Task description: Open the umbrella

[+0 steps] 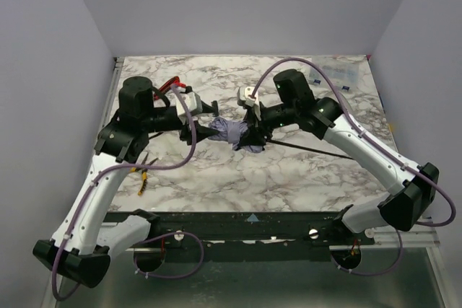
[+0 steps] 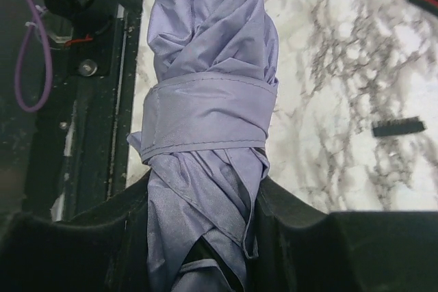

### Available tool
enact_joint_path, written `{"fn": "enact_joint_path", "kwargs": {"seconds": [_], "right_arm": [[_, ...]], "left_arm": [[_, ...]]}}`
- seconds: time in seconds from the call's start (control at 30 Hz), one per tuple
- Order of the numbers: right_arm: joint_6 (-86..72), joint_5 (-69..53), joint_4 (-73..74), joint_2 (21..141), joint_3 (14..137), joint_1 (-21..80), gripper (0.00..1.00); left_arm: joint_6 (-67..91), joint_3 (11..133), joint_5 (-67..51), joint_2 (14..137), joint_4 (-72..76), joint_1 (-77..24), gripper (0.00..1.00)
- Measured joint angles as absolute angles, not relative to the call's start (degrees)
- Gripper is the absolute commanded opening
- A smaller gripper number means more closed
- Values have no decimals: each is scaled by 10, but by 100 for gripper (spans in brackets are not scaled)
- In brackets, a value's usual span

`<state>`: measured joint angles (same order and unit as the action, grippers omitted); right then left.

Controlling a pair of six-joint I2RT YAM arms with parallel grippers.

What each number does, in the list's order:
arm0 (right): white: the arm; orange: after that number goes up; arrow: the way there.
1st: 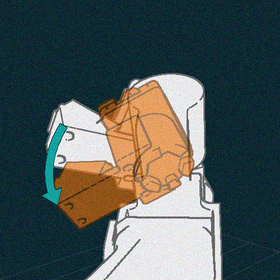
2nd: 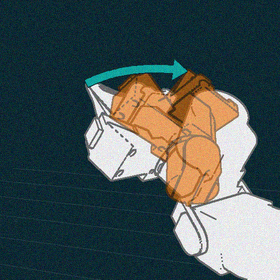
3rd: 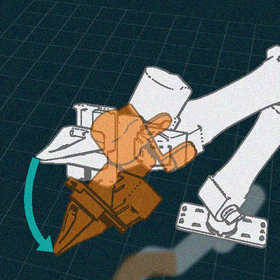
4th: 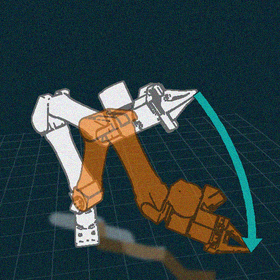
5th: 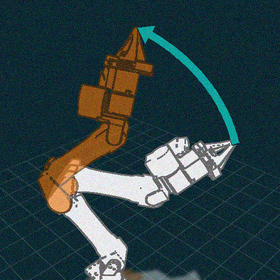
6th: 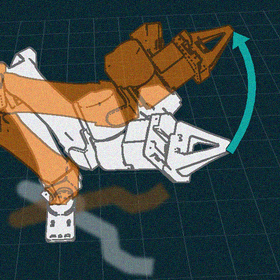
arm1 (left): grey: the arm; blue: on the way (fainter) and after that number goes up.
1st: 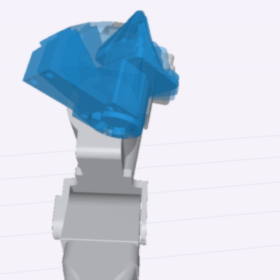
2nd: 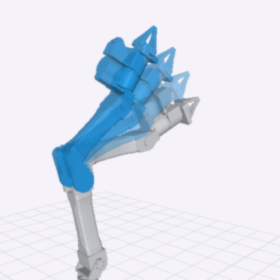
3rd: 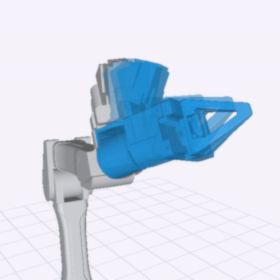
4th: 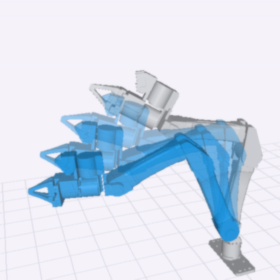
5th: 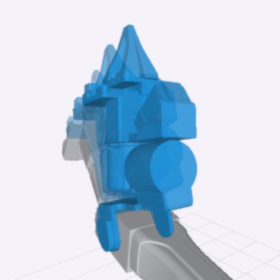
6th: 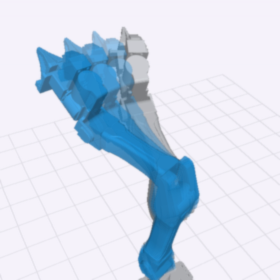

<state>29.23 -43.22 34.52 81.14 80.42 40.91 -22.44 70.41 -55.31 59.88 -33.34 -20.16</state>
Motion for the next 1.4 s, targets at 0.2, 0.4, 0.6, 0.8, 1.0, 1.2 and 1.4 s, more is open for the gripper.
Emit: {"fn": "enact_joint_path", "kwargs": {"seconds": [0.2,0.4,0.6,0.8,1.0,1.2,1.4], "right_arm": [[204,-473,357,828,802,408,0],[116,-533,341,835,795,403,0],[69,-572,324,838,789,397,0],[58,-584,318,838,781,394,0],[60,-584,318,838,779,392,0],[67,-584,318,838,779,385,0],[78,-583,318,838,779,384,0]], "left_arm": [[-320,641,-518,485,-228,-237,62],[-540,590,-463,417,-247,-355,49],[-669,551,-399,429,-295,-425,46],[-720,550,-363,444,-311,-445,38],[-707,557,-344,458,-296,-454,29],[-695,559,-314,468,-280,-463,10],[-663,561,-301,474,-259,-466,0]]}}
